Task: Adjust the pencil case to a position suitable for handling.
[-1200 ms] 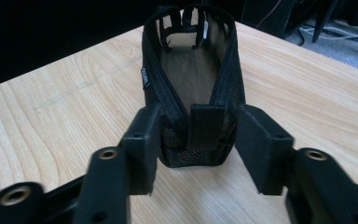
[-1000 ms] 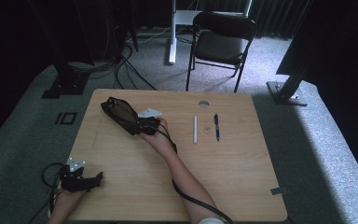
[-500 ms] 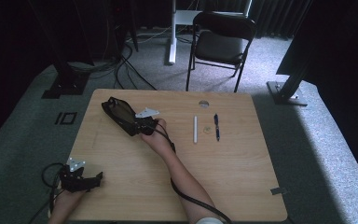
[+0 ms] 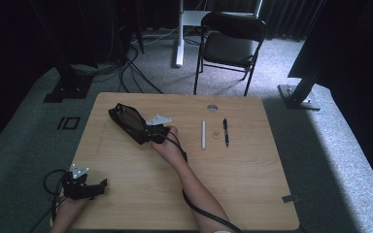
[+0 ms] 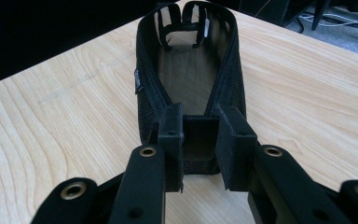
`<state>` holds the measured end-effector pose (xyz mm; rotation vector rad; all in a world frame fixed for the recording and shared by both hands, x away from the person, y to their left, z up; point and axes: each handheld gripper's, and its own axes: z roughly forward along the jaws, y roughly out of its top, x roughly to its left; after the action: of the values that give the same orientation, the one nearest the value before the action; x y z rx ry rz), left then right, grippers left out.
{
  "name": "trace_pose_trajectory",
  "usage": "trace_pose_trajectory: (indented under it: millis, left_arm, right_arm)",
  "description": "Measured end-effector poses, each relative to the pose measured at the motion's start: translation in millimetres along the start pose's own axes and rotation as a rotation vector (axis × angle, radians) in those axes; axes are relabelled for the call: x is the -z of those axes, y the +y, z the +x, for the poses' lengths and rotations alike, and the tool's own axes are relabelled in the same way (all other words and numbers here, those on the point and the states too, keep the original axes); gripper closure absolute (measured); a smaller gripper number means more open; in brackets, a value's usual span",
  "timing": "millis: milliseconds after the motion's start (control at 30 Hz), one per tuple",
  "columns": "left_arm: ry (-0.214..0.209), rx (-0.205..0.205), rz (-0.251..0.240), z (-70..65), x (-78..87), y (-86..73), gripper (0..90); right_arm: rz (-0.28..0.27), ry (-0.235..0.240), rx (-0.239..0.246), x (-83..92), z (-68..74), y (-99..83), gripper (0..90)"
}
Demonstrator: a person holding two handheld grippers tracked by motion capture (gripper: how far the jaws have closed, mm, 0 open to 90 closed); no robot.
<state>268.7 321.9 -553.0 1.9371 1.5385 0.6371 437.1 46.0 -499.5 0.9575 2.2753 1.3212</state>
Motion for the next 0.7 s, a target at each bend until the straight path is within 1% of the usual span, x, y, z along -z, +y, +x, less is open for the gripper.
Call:
trace_pose_trajectory:
  millis: [167, 367, 533, 600, 700]
  left_arm:
    - [0.000, 0.000, 0.000, 0.0, 0.0, 0.0, 0.9]
    - [0.000, -0.002, 0.002, 0.1, 0.1, 0.0, 0.9]
    - [0.000, -0.002, 0.001, 0.1, 0.1, 0.0, 0.9]
    - [0.000, -0.002, 0.001, 0.1, 0.1, 0.0, 0.9]
    - [0.000, -0.002, 0.001, 0.1, 0.1, 0.0, 0.9]
  right_arm:
    - [0.004, 0.000, -0.008, 7.3, -2.6, -7.2, 73.3]
    - [0.001, -0.002, -0.005, 19.9, -5.4, -13.3, 73.3]
    - [0.007, 0.007, 0.002, 29.6, -7.0, -18.9, 73.3]
    - [0.005, 0.013, -0.010, 32.5, -7.7, -21.5, 73.3]
    - [0.003, 0.009, -0.017, 37.7, -9.2, -26.0, 73.3]
